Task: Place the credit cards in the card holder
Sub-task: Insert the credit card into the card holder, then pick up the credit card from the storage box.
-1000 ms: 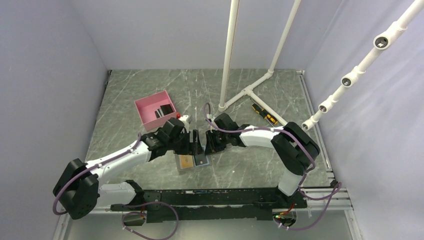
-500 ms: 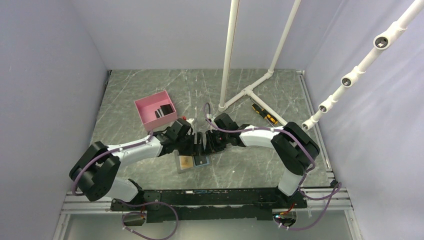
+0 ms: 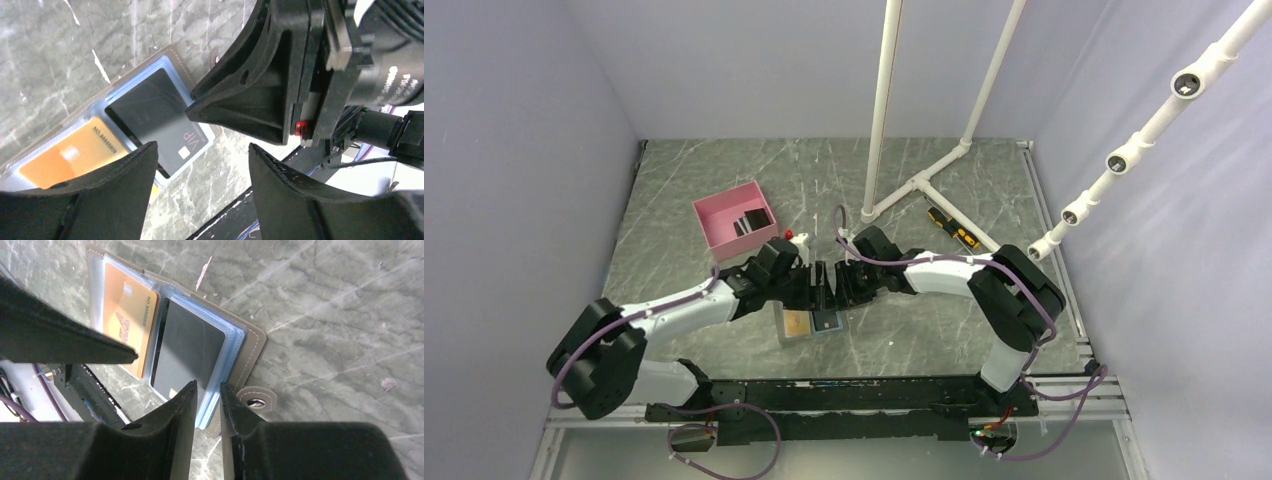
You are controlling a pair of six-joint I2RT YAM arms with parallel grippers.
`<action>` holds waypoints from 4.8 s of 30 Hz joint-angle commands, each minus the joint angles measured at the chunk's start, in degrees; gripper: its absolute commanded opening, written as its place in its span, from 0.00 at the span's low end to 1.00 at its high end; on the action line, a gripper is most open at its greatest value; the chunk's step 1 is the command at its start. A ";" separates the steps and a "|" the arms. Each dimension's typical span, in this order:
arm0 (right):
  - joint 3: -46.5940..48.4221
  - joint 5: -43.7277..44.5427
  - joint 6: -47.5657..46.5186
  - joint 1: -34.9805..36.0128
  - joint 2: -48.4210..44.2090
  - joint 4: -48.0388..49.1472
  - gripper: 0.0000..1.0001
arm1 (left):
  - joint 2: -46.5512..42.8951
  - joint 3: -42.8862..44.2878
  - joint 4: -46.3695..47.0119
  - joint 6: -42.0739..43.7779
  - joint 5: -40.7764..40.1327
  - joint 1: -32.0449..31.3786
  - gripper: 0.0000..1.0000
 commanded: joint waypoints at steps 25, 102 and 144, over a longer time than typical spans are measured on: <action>-5.35 -5.00 7.96 -0.40 -5.21 6.89 0.36 | 2.15 -8.90 1.78 -5.19 -4.95 0.05 0.05; 10.81 -7.54 8.50 8.23 2.23 5.77 0.39 | -41.56 13.86 -41.01 -2.46 -19.51 0.12 0.68; 27.11 13.46 -15.74 -16.34 -18.88 -45.08 0.55 | 26.97 46.25 -31.48 13.69 3.53 40.94 0.60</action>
